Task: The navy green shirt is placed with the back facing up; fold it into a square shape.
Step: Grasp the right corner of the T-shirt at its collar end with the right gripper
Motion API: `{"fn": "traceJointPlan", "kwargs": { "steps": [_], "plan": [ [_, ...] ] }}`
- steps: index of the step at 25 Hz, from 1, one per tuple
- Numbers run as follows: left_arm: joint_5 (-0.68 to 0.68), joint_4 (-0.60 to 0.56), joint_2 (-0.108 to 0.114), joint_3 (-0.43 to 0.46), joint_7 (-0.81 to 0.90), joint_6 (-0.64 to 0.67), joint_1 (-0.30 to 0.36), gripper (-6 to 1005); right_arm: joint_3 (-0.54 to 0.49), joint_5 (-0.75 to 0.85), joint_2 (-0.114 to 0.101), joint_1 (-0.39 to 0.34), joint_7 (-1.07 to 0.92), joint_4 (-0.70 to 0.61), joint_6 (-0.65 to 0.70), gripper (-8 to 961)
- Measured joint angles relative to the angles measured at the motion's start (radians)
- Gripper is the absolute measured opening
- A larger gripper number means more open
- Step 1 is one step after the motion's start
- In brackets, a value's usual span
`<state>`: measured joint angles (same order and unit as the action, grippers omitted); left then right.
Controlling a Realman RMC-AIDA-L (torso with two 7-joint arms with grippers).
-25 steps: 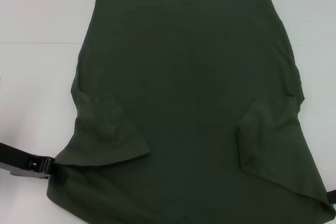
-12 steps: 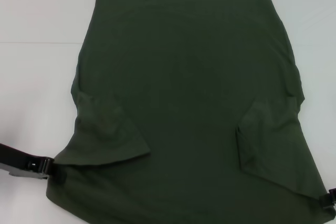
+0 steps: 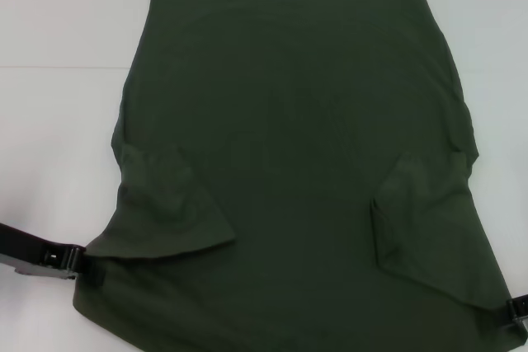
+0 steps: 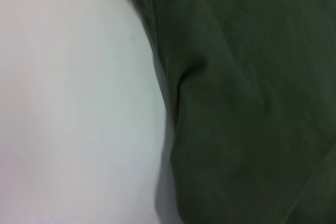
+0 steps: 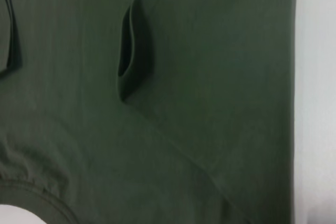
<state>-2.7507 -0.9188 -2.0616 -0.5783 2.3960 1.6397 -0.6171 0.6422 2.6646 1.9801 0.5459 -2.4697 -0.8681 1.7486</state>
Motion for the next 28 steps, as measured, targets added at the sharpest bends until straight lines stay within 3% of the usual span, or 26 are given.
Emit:
{"fn": "traceJointPlan", "kwargs": {
  "steps": [28],
  "plan": [
    [0.000, 0.000, 0.000, 0.000, 0.000, 0.000, 0.000, 33, 0.032, 0.000, 0.027, 0.020, 0.003, 0.000, 0.008, 908]
  ]
}}
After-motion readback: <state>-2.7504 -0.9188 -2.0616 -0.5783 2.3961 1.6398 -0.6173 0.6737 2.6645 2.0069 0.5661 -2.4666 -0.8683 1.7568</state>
